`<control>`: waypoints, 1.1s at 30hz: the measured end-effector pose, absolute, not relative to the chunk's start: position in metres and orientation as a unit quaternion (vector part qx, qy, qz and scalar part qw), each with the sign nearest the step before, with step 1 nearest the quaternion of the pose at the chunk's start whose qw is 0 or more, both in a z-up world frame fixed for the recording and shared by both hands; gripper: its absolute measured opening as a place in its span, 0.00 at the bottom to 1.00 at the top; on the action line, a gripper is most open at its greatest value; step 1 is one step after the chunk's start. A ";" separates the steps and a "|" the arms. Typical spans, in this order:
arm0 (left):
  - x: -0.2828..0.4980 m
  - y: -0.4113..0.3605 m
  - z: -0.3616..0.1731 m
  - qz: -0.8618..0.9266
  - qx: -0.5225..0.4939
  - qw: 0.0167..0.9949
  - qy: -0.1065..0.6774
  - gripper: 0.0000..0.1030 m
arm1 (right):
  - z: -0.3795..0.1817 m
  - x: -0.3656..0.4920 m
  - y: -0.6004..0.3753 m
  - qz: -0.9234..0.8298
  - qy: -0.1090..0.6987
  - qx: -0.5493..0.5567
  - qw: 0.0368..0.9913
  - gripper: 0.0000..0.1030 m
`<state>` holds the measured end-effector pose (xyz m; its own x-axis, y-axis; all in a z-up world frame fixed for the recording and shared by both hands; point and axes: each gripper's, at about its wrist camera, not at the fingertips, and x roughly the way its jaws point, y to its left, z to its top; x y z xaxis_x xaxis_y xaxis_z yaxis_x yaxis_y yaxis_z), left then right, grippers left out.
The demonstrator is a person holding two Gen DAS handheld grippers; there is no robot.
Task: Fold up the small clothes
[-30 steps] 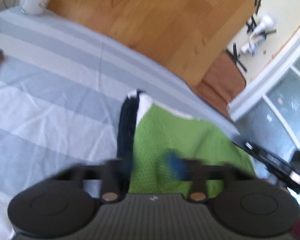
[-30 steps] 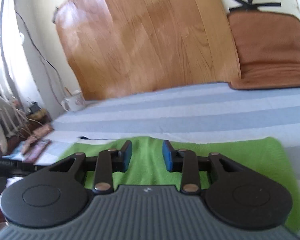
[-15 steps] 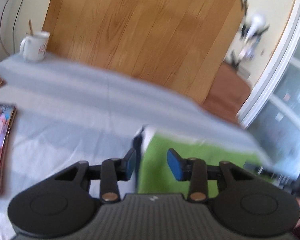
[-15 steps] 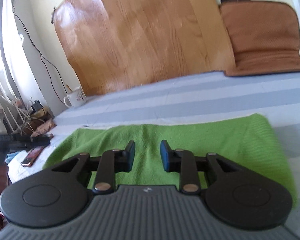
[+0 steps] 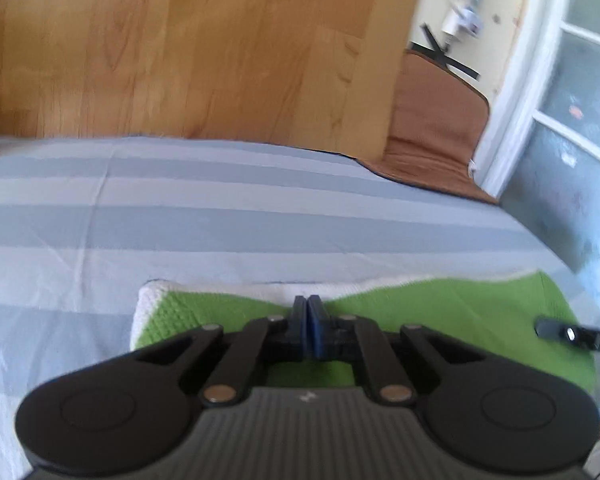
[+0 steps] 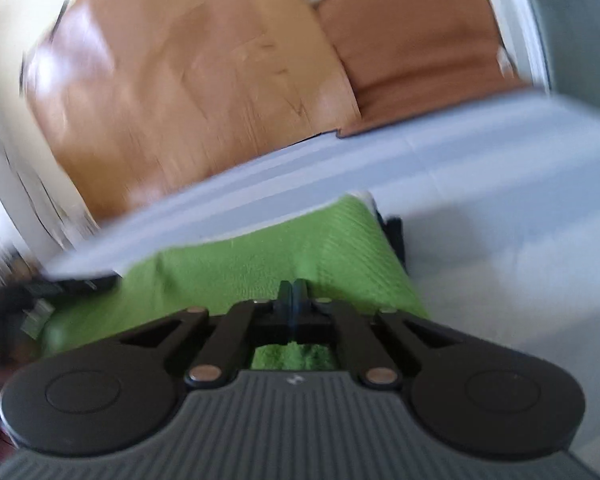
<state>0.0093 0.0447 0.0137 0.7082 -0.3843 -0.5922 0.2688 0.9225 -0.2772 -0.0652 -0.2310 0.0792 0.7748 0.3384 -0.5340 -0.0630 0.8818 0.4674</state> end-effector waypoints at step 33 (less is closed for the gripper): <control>-0.003 -0.018 0.012 -0.230 -0.103 0.894 0.372 0.08 | 0.065 -0.097 -0.272 0.117 0.367 0.421 0.822 0.27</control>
<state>-0.0031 -0.0178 0.0117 0.6182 -0.4878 -0.6164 0.3343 0.8728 -0.3556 -0.0971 -0.2716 0.0650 0.7037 0.5008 -0.5040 0.1161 0.6188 0.7769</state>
